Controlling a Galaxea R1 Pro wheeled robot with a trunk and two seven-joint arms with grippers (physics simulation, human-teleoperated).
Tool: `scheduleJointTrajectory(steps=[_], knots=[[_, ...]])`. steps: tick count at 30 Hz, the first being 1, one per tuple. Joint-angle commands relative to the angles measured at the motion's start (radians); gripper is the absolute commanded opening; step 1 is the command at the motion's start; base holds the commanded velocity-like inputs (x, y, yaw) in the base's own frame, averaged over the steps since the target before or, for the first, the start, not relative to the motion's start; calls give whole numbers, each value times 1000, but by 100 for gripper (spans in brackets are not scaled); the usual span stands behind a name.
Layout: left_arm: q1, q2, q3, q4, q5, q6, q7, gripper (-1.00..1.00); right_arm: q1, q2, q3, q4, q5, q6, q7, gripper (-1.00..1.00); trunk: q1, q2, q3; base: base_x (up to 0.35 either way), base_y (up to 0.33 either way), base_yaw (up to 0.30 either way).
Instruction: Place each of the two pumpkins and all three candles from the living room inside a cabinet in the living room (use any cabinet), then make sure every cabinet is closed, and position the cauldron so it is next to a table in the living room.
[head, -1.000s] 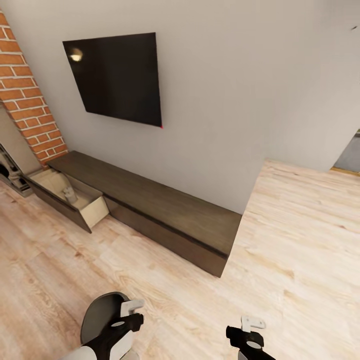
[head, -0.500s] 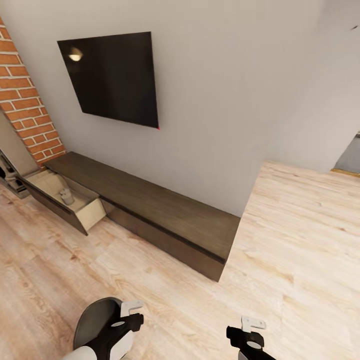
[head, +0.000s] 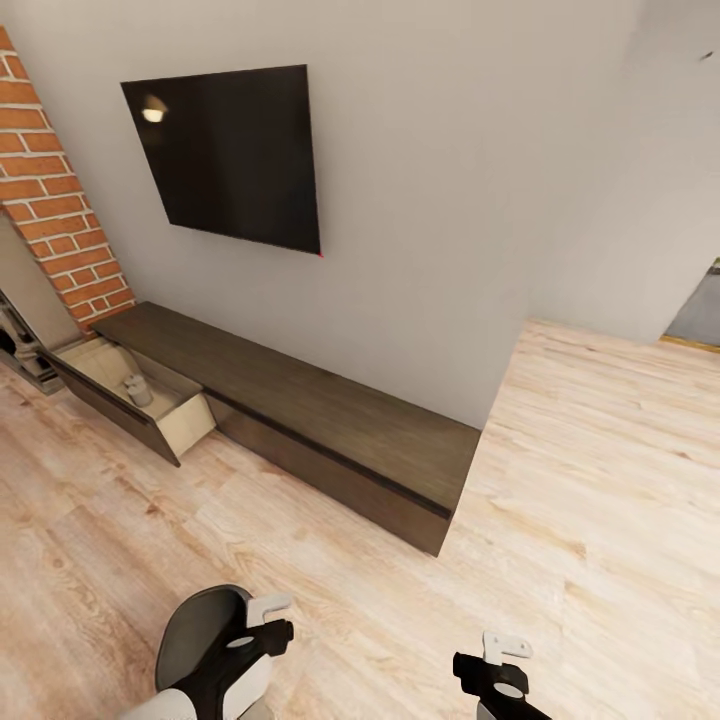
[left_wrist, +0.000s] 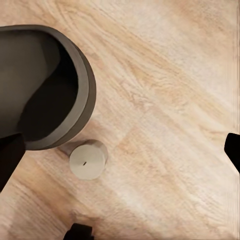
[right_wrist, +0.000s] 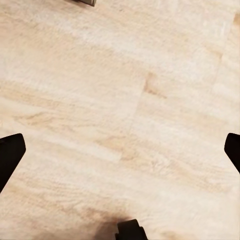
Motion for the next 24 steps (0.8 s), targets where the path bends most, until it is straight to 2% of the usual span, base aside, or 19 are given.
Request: scheduleJointTrajectory(steps=[1, 14, 24], knots=[[-1, 1, -7, -11, 10, 1, 6, 100, -1, 0, 9, 1, -11, -4, -4, 100, 0, -1, -1, -11, 6, 0], [-1, 1, -6, -30, 13, 1, 5, 100, -1, 0, 9, 1, -11, -6, -2, 100, 0, -1, -1, -2, 1, 0], [0, 1, 0, -30, 17, 6, 12, 100, -1, 0, 9, 1, -11, -5, -1, 100, 38, -71, -32, 0, 0, 0]])
